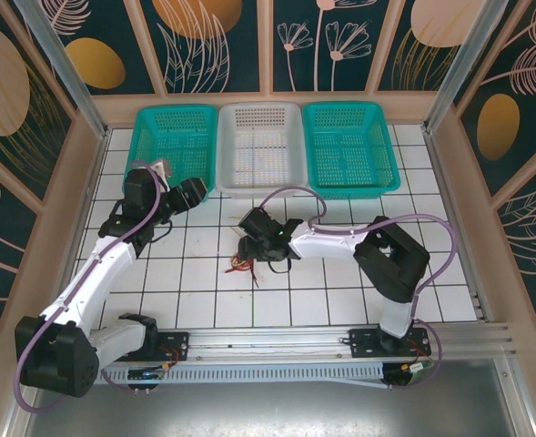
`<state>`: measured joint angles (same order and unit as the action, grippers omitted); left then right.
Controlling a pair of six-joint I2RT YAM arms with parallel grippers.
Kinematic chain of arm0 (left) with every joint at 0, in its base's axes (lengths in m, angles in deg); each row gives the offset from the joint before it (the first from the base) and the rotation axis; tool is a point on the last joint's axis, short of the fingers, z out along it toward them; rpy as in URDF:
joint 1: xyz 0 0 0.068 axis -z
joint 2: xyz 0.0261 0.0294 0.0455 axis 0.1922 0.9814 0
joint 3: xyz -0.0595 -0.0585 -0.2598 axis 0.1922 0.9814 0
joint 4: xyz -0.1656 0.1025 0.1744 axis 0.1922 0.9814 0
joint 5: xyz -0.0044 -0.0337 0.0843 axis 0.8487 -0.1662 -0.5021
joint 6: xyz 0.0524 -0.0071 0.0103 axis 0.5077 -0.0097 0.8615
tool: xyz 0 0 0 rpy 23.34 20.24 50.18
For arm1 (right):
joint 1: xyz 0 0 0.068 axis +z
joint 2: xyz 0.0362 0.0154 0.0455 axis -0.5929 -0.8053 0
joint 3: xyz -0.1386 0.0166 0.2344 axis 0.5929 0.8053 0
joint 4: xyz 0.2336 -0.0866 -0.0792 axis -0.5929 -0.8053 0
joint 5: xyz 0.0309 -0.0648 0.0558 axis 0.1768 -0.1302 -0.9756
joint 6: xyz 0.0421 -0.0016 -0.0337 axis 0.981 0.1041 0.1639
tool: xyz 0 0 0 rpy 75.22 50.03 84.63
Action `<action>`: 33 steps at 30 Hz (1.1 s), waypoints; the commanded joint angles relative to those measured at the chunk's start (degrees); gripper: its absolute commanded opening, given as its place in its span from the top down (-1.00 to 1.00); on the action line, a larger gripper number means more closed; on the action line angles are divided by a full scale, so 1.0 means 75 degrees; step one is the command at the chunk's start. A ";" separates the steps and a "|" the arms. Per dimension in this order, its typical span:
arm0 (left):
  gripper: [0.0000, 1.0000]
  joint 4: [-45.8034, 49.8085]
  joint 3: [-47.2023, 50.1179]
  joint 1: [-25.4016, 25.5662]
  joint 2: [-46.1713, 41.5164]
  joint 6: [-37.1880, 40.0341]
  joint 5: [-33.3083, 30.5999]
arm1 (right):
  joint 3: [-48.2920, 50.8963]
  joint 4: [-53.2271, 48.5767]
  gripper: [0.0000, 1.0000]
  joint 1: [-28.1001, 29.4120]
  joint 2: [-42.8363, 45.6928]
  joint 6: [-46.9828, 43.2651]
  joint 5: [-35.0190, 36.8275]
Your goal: Untangle the cables
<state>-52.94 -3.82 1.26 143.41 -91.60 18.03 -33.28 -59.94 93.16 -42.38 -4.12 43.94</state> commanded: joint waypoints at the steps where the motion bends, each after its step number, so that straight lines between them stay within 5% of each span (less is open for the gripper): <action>1: -0.54 -0.0312 0.0027 0.0013 0.0038 -0.0156 0.0204 | -0.0228 0.0232 -0.08 -0.0138 -0.0202 -0.0141 -0.0529; 7: -0.54 -0.0517 0.0041 0.0019 0.0256 -0.0258 0.0352 | -0.0113 0.0362 0.55 -0.0199 -0.0099 -0.0281 -0.0652; 11: -0.56 -0.0833 0.0051 0.0019 0.0308 -0.0348 0.0682 | 0.0168 0.0468 0.78 -0.0202 0.0496 -0.0711 -0.0562; 16: -0.67 -0.1531 0.0010 0.0029 0.0295 -0.0519 0.1647 | 0.0537 0.0270 0.79 -0.0417 0.1941 -0.1770 -0.0579; 22: -0.90 -0.2460 -0.0130 0.0036 0.0394 -0.0519 0.3321 | 0.0222 -0.0648 0.77 -0.1251 0.3451 -0.3269 -0.2057; 26: -0.98 -0.3171 -0.0342 0.0187 0.0400 -0.0459 0.4604 | -0.0373 -0.1511 0.76 -0.1763 0.3852 -0.4022 -0.3030; 33: -0.98 -0.2514 -0.1169 0.0492 0.0988 0.0567 0.5363 | -0.1154 -0.2244 0.71 -0.1924 0.3825 -0.4592 -0.3684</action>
<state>-71.04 -10.46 4.62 148.55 -91.14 51.95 -39.09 -73.30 78.80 -14.14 -34.48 20.99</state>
